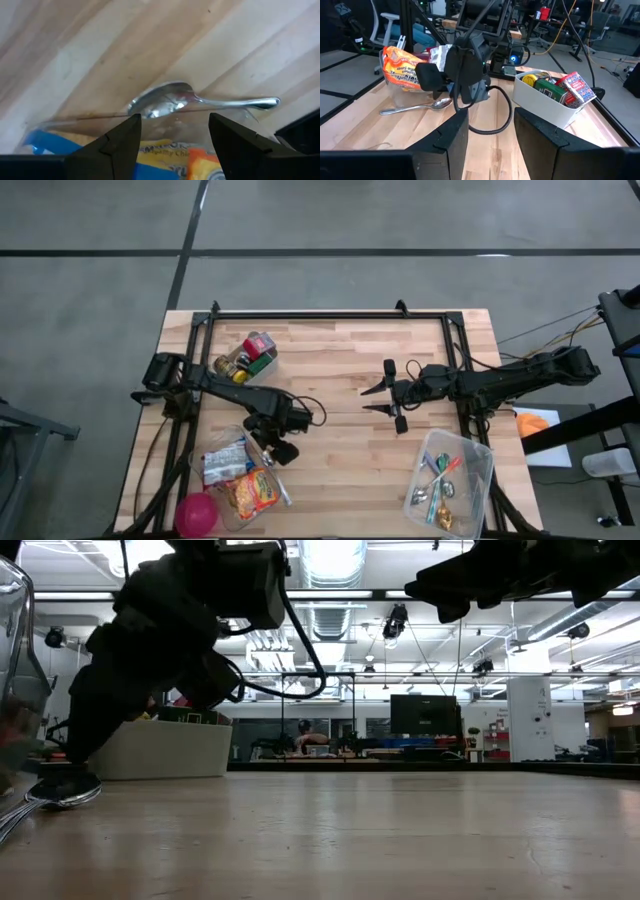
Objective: Pick & Place Food Item
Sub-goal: Put the silver spoon into the white bin
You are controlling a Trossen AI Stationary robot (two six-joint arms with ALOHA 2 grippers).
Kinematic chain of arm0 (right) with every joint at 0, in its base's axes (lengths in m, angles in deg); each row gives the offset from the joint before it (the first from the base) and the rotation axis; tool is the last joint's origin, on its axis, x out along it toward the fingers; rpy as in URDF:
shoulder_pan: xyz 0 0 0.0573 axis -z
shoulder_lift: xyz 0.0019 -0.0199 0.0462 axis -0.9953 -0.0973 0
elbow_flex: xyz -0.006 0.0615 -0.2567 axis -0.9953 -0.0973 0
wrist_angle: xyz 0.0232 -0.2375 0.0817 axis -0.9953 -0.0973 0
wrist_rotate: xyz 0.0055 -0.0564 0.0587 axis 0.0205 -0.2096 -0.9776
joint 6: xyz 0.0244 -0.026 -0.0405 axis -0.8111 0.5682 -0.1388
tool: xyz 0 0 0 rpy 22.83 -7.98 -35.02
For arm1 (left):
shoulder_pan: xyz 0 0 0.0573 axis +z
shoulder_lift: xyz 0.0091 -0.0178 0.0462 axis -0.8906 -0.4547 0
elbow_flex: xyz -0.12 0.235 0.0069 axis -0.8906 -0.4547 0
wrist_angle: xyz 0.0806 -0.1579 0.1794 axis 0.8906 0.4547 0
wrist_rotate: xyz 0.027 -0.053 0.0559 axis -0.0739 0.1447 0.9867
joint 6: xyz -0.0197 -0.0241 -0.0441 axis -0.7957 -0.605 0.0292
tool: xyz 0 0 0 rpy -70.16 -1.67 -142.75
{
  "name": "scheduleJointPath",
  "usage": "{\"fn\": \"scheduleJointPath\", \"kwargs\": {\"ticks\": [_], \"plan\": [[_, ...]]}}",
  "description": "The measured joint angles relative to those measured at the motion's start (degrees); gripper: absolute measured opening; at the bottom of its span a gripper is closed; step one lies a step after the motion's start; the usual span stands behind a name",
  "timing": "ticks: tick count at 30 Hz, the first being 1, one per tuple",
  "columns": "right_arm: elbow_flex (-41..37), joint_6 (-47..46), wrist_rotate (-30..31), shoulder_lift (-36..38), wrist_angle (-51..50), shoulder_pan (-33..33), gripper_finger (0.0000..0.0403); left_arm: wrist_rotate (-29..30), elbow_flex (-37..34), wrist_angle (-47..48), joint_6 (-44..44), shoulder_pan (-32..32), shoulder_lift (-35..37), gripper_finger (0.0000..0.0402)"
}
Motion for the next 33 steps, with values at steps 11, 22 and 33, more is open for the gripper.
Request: {"fn": "scheduleJointPath", "kwargs": {"ticks": [11, 22, 33], "plan": [[0.0, 0.0, 0.0, 0.0, 0.0, 0.0, 0.0157, -1.0, -5.3, -6.7, 0.0, 0.2, 0.0, 0.0234], [0.0, 0.0, 0.0, 0.0, 0.0, 0.0, 0.0157, -2.2, -6.2, -7.8, -1.7, 0.3, 0.0, 0.0234], [0.0, 0.0, 0.0, 0.0, 0.0, 0.0, 0.0157, -2.0, -5.3, -6.7, -2.4, 0.9, 1.6, 0.0234]]}}
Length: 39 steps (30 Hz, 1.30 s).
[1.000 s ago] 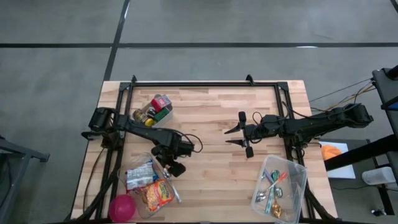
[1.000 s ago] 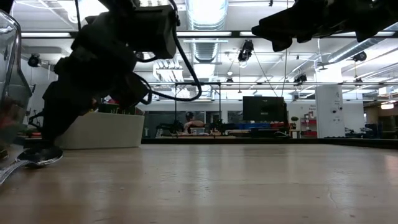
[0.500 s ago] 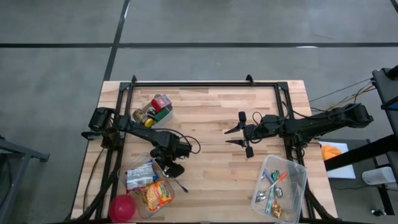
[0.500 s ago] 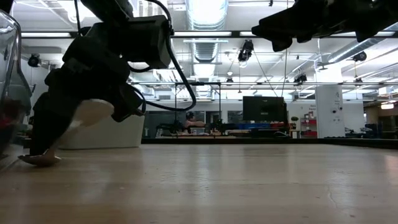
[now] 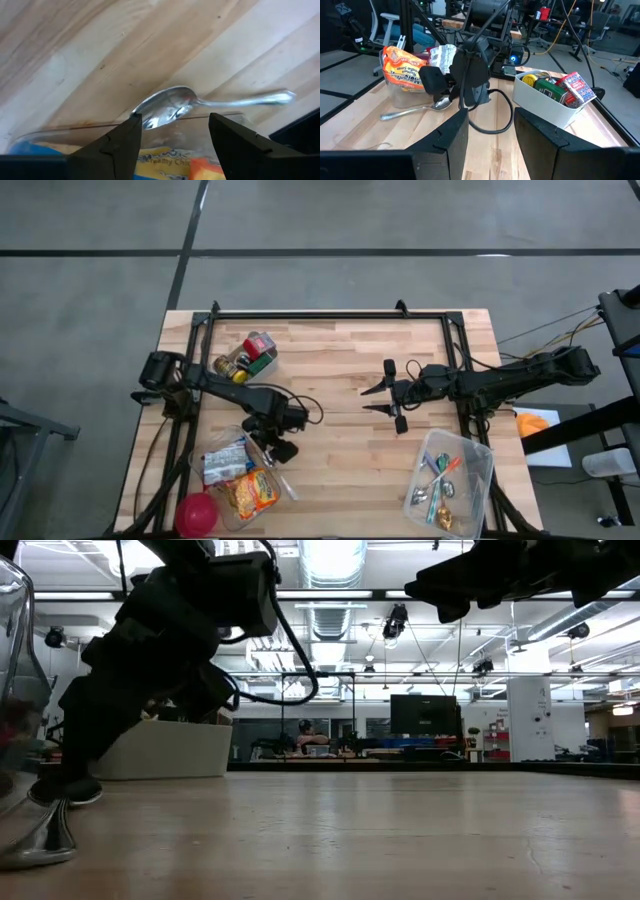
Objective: Pick & Place Food Item
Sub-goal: Put the silver spoon into the white bin
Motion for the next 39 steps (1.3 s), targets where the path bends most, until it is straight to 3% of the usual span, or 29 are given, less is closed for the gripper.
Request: {"fn": "scheduleJointPath", "kwargs": {"ticks": [17, 24, 39], "plan": [[0.0, 0.0, 0.0, 0.0, 0.0, 0.0, 0.0157, 0.2, 0.8, 4.1, 0.3, 0.1, 1.1, 0.0234], [0.0, 0.0, 0.0, 0.0, 0.0, 0.0, 0.0157, 3.7, 0.7, 6.1, 1.7, 0.1, 1.1, 0.0234], [0.0, 0.0, 0.0, 0.0, 0.0, 0.0, 0.0157, 3.3, -3.8, -3.7, 0.9, 0.0, 0.9, 0.0234]]}}
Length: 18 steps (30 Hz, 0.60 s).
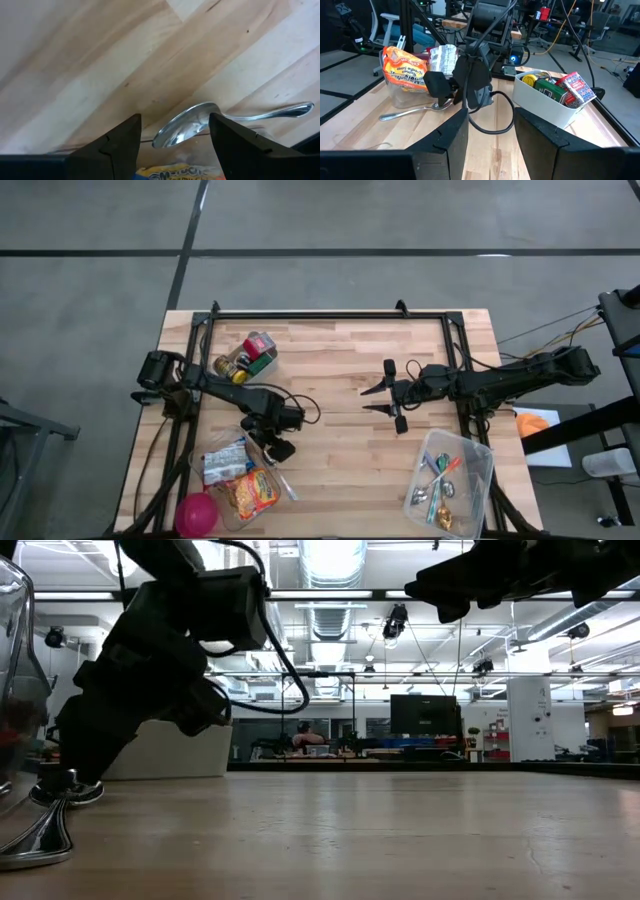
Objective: Pick & Place Food Item
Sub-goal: Put the silver spoon into the white bin
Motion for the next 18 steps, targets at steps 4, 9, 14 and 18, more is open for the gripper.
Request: {"fn": "scheduleJointPath", "kwargs": {"ticks": [4, 9, 14, 18], "plan": [[0.0, 0.0, 0.0, 0.0, 0.0, 0.0, 0.0157, -2.2, -1.6, -2.6, -1.3, 0.0, 0.0, 0.0234], [0.0, 0.0, 0.0, 0.0, 0.0, 0.0, 0.0157, -3.7, -1.6, -3.0, -1.3, -0.3, 0.0, 0.0234], [0.0, 0.0, 0.0, 0.0, 0.0, 0.0, 0.0157, -4.4, -1.6, -4.3, 0.2, -0.6, 0.0, 0.0211], [0.0, 0.0, 0.0, 0.0, 0.0, 0.0, 0.0157, -4.4, -1.6, -4.2, 0.0, -0.7, 0.0, 0.0153]]}}
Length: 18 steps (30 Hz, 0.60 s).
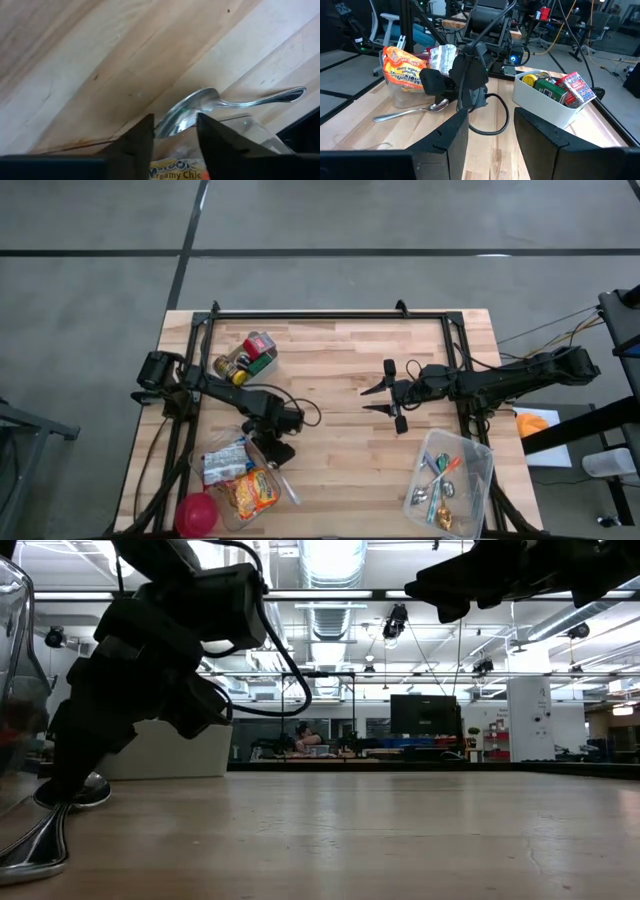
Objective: Pick & Place Food Item
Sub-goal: Put the silver spoon into the white bin
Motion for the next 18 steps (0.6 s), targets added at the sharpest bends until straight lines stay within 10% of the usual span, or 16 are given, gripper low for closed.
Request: {"fn": "scheduleJointPath", "kwargs": {"ticks": [8, 18], "plan": [[0.0, 0.0, 0.0, 0.0, 0.0, 0.0, 0.0157, 0.2, 0.0, -0.4, -1.3, 0.1, 0.0, 0.0015], [0.0, 0.0, 0.0, 0.0, 0.0, 0.0, 0.0157, 2.8, 1.0, -1.7, -1.3, 0.2, 0.0, 0.0004]]}}
